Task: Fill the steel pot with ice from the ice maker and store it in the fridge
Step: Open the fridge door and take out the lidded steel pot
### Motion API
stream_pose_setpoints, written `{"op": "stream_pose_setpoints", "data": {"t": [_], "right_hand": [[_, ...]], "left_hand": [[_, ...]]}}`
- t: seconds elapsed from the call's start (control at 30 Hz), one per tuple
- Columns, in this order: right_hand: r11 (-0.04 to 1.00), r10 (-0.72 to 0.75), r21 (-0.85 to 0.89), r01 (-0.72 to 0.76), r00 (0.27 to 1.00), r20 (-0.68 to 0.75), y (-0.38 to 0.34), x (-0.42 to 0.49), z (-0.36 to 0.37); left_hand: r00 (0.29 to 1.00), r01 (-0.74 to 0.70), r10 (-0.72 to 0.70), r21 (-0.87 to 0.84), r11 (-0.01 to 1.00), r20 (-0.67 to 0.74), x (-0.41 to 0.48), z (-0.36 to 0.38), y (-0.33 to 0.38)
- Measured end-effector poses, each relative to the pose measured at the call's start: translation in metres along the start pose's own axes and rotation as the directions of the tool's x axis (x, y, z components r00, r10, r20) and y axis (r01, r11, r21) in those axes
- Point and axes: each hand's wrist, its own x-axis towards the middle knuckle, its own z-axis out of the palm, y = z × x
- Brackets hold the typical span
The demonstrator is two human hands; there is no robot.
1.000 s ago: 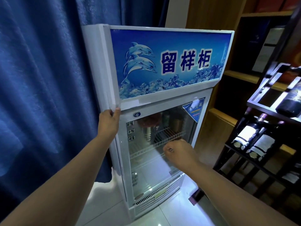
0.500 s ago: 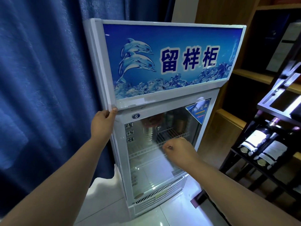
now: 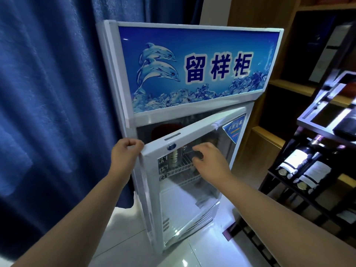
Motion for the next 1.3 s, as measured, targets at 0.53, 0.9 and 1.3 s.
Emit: {"op": "stream_pose_setpoints", "data": {"t": [0.53,0.9,1.3], "right_hand": [[0.969,0.21,0.173,-0.177,0.958,-0.195,0.033,-0.056,-0.042],[0.796,0.485,0.505,-0.335,0.851,-0.2,0.098,-0.11,-0.113],[0.745,0.563,0.529,-0.406,0.808,-0.174,0.159,-0.138,-0.199]], "left_hand": [[0.676,-0.36,0.192,0.09,0.929,0.712,-0.103,0.034,0.039],[0.221,-0.713,0.303,-0.059,0.699,0.927,-0.178,0.123,0.059],[-0.067,-0.803,0.325,-0.245,0.543,0.943,-0.218,0.232,0.087]]}}
